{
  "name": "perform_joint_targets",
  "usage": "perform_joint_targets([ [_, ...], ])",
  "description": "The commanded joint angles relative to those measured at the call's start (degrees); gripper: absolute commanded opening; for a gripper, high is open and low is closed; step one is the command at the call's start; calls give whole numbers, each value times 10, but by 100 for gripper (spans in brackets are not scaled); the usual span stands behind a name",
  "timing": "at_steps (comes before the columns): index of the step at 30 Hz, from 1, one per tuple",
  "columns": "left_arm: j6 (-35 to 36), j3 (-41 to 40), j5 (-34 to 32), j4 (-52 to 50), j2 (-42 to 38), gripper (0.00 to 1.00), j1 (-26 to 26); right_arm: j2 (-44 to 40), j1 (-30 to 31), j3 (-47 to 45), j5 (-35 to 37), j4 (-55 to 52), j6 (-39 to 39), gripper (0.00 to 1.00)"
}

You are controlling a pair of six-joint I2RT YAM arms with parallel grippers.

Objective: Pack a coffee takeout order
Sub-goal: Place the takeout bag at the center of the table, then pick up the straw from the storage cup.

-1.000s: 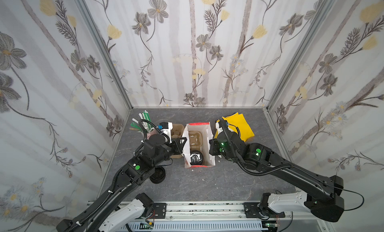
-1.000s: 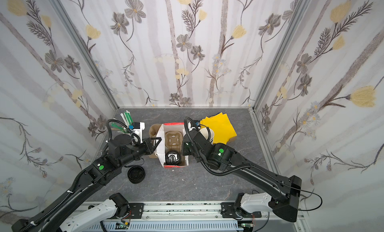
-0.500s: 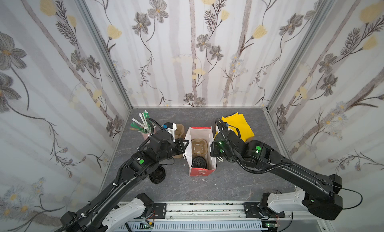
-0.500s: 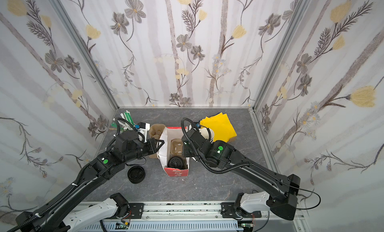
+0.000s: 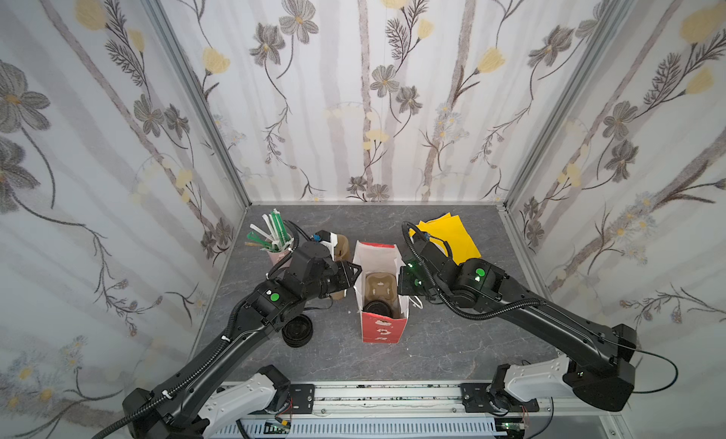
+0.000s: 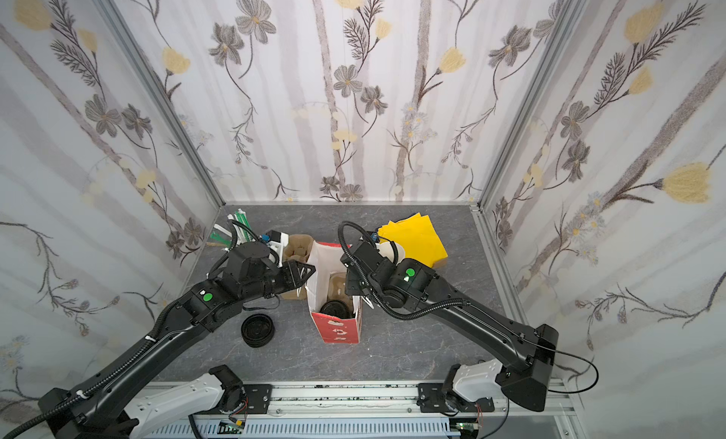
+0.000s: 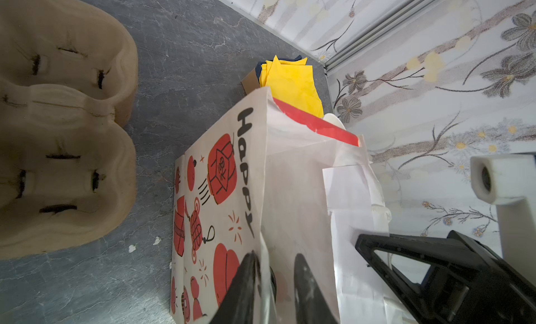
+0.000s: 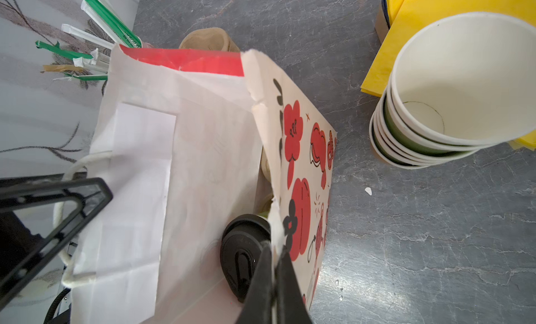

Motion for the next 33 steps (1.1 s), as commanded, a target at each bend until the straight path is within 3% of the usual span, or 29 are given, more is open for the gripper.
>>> perform_joint_targets([
  [1, 2, 4, -8, -1, -2, 35, 2, 11, -3, 8, -5, 0, 8, 0],
  [4, 2, 4, -11, -1, -5, 44, 5, 17, -4, 17, -4, -7, 7, 2],
  [6, 4, 5, -12, -1, -7, 51, 4, 18, -5, 20, -3, -8, 7, 9],
  [21, 9, 22, -17, 0, -26, 80, 15, -2, -15, 77, -4, -15, -21, 82],
  [25, -8, 32, -47, -11, -30, 80, 36, -22, -23, 93, 7, -13, -30, 85],
  [33, -33, 125, -126, -130, 33, 69, 152, -79, -63, 67, 62, 13, -32, 82],
])
